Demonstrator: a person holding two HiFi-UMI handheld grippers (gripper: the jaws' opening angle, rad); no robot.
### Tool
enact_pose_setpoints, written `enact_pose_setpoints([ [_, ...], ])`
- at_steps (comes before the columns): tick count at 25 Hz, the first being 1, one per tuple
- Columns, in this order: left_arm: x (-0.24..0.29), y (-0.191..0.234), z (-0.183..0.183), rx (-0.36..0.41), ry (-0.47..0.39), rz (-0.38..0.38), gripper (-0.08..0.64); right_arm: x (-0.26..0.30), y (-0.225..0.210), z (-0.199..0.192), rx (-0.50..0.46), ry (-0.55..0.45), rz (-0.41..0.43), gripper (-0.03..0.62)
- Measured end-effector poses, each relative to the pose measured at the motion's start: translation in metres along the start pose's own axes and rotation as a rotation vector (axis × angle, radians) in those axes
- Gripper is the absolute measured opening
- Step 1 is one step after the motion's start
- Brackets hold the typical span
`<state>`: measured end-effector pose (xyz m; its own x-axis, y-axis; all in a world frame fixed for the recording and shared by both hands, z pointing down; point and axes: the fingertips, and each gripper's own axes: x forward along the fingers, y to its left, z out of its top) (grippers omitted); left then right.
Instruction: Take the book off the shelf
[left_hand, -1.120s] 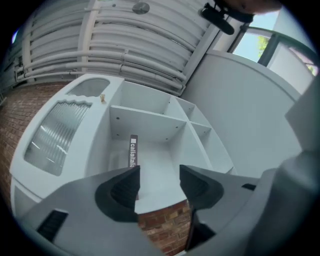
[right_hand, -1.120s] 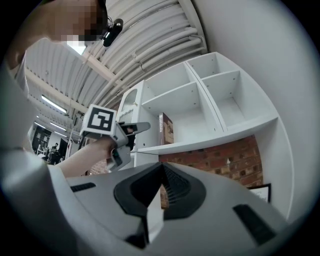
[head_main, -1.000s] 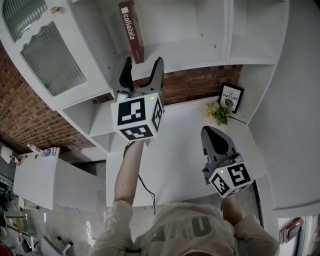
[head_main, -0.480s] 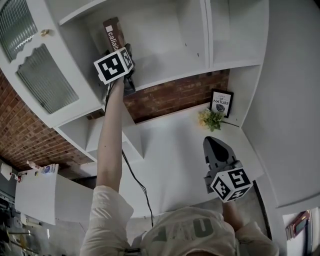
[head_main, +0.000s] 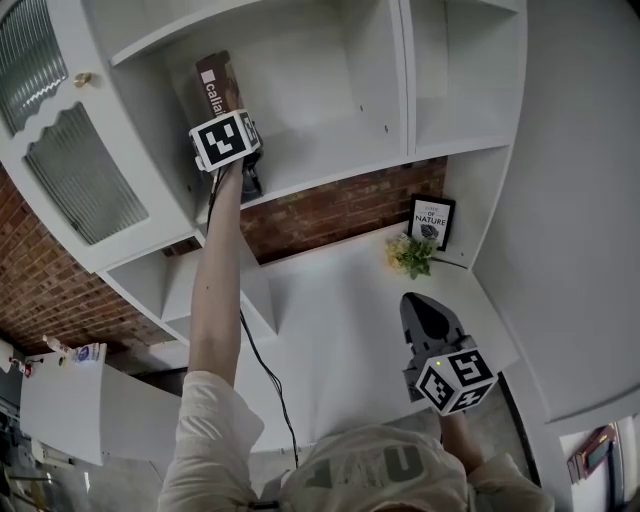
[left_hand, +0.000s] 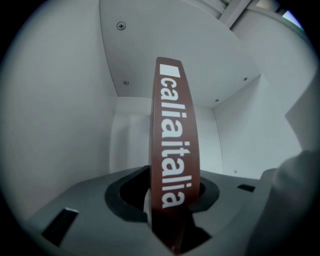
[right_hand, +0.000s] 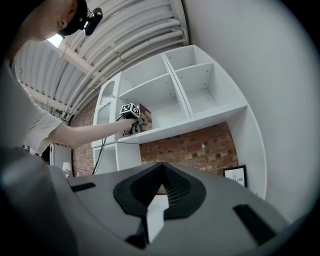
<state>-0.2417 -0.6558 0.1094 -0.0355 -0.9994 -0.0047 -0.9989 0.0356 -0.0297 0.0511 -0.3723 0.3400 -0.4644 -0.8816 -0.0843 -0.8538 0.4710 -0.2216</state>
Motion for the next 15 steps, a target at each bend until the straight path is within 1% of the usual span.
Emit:
enact_pose_setpoints([
  [2,0.000,0.002,0.000,0.001,0.001,0.016,0.164,0.001,0.001,-0.002,0.004,0.007,0.004,0.015],
  [10,0.004,0.002,0.002,-0.005,-0.009,0.033,0.155,0.006,0.015,0.005,0.002,-0.011,0.034,0.015],
  [15,-0.006,0.002,0.003,-0.016,-0.019,0.059,0.155,0.004,0.034,0.013,0.004,-0.041,0.081,0.015],
])
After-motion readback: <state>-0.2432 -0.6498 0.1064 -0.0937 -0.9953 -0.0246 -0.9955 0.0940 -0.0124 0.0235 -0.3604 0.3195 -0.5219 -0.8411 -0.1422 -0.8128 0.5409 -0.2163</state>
